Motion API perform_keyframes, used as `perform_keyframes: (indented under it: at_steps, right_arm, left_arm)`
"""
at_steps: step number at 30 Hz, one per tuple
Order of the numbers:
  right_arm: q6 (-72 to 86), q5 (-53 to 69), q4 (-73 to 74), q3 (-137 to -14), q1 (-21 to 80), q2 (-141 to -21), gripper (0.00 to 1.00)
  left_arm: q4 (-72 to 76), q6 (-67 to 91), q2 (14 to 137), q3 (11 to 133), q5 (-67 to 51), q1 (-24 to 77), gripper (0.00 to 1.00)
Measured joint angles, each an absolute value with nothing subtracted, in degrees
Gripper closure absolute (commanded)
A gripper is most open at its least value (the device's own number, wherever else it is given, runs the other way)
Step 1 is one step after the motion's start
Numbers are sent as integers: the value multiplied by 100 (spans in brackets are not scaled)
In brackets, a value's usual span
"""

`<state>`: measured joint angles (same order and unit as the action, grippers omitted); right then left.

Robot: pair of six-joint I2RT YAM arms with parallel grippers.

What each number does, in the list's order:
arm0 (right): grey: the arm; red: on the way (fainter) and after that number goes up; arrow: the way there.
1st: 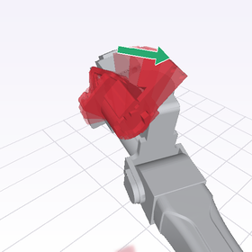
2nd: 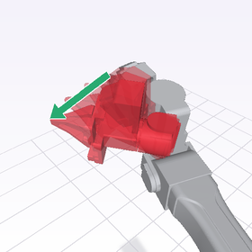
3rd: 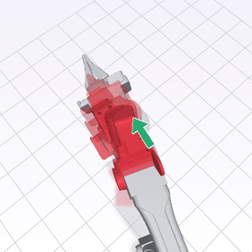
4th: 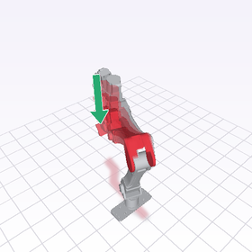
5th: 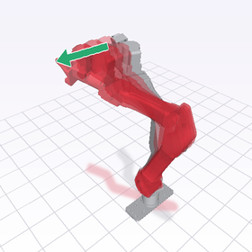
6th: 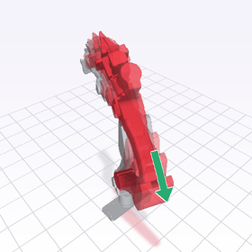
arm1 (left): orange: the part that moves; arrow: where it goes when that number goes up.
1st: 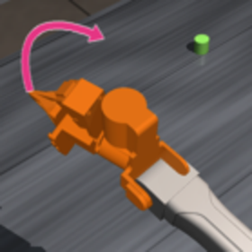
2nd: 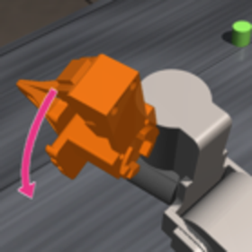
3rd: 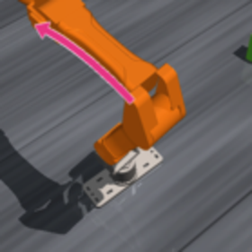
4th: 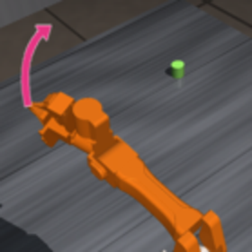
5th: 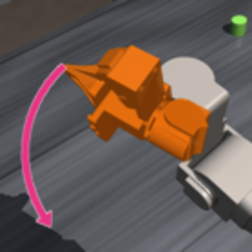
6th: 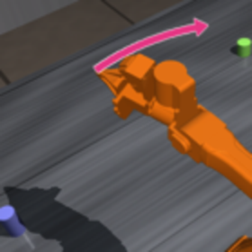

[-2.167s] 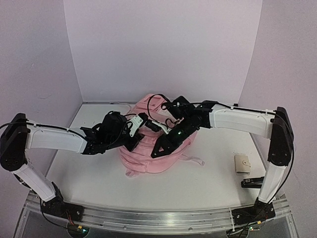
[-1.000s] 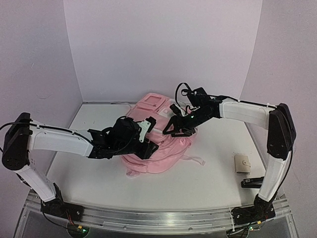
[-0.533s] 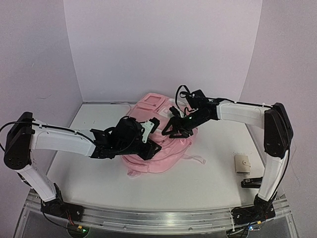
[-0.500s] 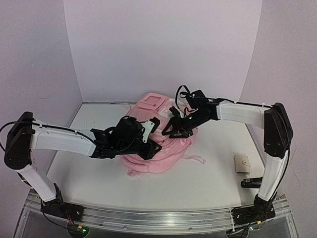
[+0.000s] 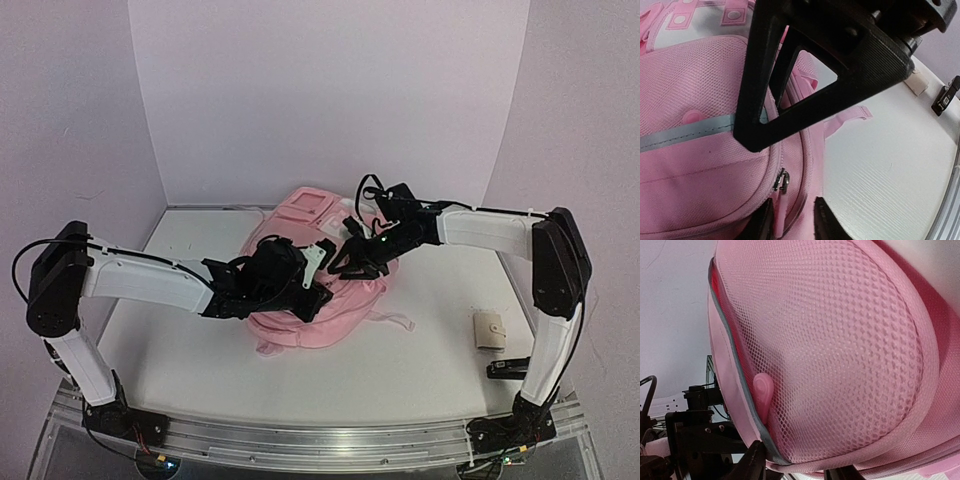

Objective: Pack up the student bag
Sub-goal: Unzip the student bag at the center of the board.

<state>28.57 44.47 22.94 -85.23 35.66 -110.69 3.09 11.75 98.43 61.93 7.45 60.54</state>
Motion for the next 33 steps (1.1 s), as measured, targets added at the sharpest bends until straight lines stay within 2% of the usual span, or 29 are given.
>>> perform_keyframes:
  at_steps: [4, 9, 15, 26, 33]
  right_arm:
    - [2907, 4437, 2263, -8517, 3566, -11077, 82]
    - [2983, 4425, 2238, -8517, 3549, -11102, 100]
    - [3019, 4533, 2194, -8517, 3489, -11102, 100]
    - [2486, 4535, 2412, -8517, 3460, -11095, 100]
    - [1824, 4236, 2765, -8517, 3385, -10989, 100]
  left_arm:
    - [298, 1208, 9843, 6193, 863, 6053, 92]
    - [221, 1324, 9742, 6166, 915, 6054, 98]
    - [-5, 1481, 9267, 5842, 993, 6053, 100]
    - [-571, 1656, 8434, 5366, 1893, 5952, 100]
    - [-828, 1670, 7990, 5139, 2038, 5225, 100]
